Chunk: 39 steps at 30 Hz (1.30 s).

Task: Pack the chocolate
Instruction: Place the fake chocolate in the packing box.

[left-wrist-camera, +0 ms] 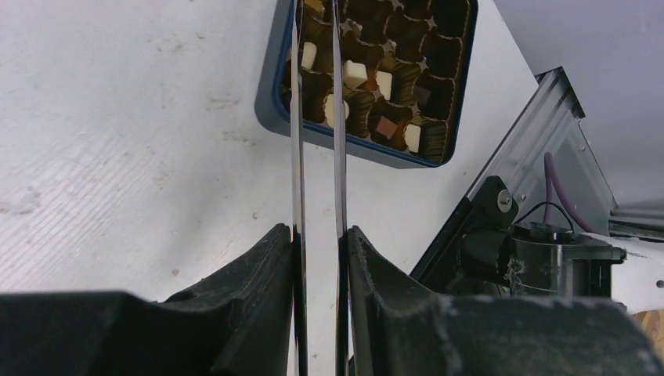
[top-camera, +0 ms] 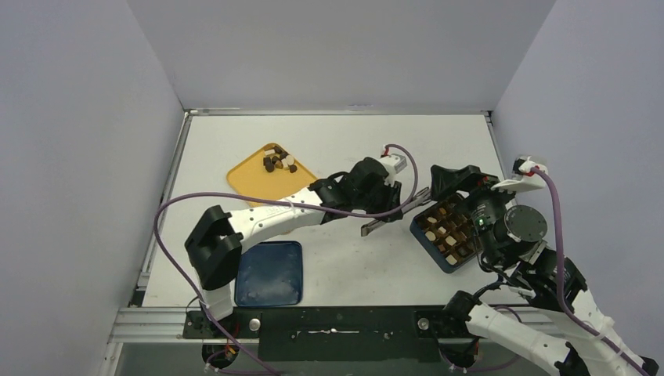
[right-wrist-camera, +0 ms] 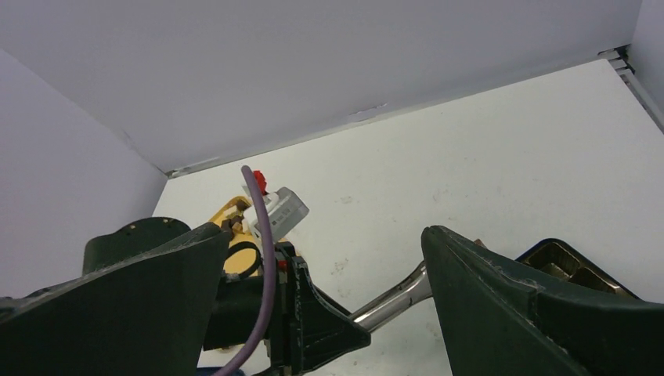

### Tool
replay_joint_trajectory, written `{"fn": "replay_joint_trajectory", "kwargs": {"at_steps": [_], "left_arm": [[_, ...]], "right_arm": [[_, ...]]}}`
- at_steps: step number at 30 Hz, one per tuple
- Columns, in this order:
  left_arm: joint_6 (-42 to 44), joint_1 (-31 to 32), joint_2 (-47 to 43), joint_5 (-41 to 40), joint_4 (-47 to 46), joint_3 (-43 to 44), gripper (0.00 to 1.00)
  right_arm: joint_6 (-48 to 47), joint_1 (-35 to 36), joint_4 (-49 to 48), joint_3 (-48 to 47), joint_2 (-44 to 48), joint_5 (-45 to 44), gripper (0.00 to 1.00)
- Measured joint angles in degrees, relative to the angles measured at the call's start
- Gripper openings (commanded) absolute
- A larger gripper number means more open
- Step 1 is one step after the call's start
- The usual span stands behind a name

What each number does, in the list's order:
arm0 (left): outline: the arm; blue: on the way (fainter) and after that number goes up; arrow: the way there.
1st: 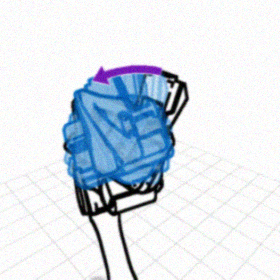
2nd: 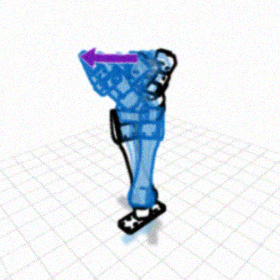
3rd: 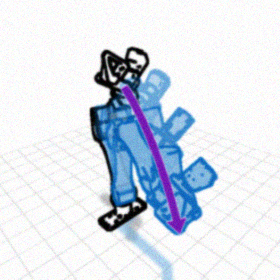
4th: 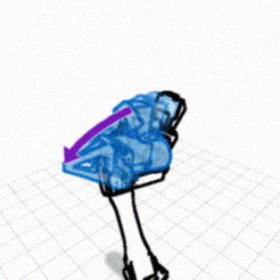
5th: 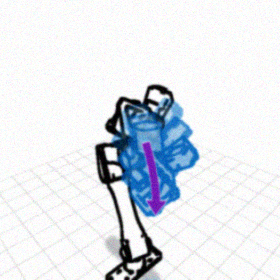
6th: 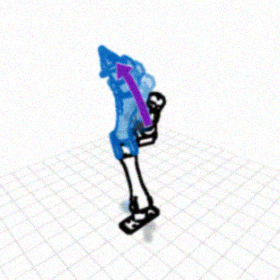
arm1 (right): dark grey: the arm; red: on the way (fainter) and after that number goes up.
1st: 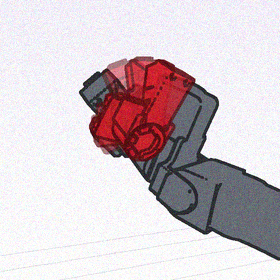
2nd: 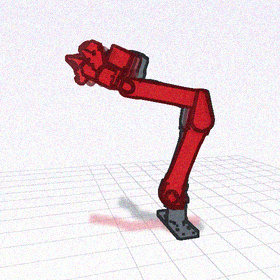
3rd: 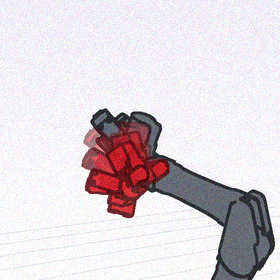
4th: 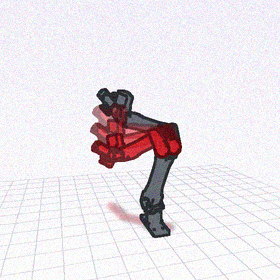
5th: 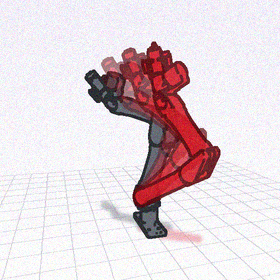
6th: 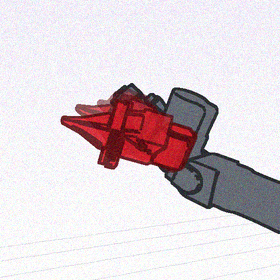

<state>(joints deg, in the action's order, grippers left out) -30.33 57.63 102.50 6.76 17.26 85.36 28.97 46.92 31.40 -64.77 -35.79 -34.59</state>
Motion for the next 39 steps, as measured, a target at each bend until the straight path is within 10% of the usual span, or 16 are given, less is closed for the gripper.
{"fn": "replay_joint_trajectory", "kwargs": {"at_steps": [39], "left_arm": [[5.7,6.5,17.8,-0.5,5.6,17.6,0.32]], "right_arm": [[0.0,0.0,2.5,-0.6,6.0,-7.9,1.0]]}}
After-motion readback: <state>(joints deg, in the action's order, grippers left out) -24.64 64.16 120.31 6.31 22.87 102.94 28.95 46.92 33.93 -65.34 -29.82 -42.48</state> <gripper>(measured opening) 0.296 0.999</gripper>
